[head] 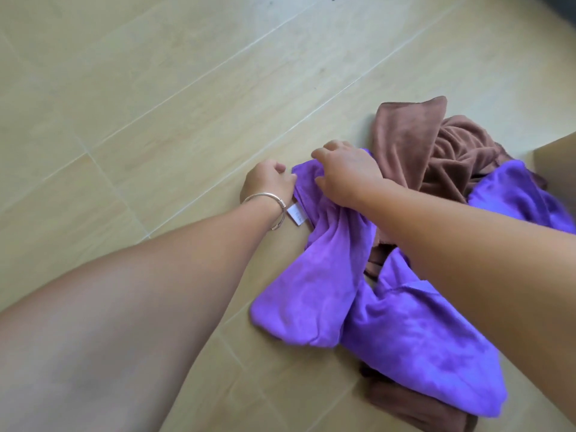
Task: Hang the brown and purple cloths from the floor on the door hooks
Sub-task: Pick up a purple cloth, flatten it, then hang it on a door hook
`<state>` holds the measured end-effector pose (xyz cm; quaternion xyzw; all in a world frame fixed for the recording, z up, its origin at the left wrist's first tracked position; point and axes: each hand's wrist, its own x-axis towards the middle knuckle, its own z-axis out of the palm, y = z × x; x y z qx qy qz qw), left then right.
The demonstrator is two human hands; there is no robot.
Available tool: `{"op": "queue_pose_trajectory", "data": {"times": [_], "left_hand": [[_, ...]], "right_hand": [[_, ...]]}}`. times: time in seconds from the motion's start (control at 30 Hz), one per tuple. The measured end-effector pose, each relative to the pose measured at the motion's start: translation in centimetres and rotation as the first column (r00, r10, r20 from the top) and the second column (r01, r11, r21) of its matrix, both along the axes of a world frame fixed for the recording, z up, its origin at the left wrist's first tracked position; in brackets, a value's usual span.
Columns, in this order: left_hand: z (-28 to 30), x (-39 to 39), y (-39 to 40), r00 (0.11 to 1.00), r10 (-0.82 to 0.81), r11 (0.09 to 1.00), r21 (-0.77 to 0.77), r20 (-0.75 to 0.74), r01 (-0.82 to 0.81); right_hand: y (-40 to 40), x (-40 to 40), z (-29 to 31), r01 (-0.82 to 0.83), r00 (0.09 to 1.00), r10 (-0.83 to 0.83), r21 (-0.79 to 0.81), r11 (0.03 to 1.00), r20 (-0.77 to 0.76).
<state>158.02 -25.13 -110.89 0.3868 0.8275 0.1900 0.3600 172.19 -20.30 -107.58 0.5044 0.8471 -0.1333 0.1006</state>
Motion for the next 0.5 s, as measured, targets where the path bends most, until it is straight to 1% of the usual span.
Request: {"op": "queue_pose_trajectory", "data": {"times": [0.1, 0.17, 0.23, 0.3, 0.4, 0.47, 0.5], "left_hand": [[-0.4, 0.1, 1.0, 0.995, -0.088, 0.995, 0.051, -0.037, 0.09], [-0.4, 0.3, 1.5, 0.988, -0.146, 0.987, 0.06, -0.042, 0.148], [-0.4, 0.6, 1.9, 0.979, -0.199, 0.978, 0.056, -0.045, 0.201], [-0.4, 0.9, 2.2, 0.966, -0.25, 0.966, 0.045, -0.061, 0.253], [-0.1, 1.1, 2.3, 0.964, -0.244, 0.965, 0.07, -0.106, 0.252], [0.2, 1.1, 2.3, 0.973, -0.218, 0.965, 0.135, -0.074, 0.226], [0.5, 1.1, 2.2, 0.979, -0.202, 0.961, 0.188, -0.021, 0.202]], "right_hand": [[1.2, 0.2, -0.2, 0.008, 0.992, -0.022, 0.112, 0.994, 0.124], [1.7, 0.6, -0.3, 0.01, 0.984, -0.032, 0.124, 0.992, 0.176], [1.9, 1.0, -0.4, -0.006, 0.98, -0.017, 0.116, 0.993, 0.198], [1.8, 1.3, -0.3, 0.0, 0.989, -0.016, 0.105, 0.994, 0.144], [1.4, 1.6, 0.3, 0.007, 0.999, -0.003, 0.121, 0.993, -0.033], [1.2, 1.9, 0.9, 0.009, 0.99, 0.008, 0.12, 0.993, -0.141], [1.1, 2.1, 1.3, 0.018, 0.983, 0.004, 0.114, 0.993, -0.184]]}}
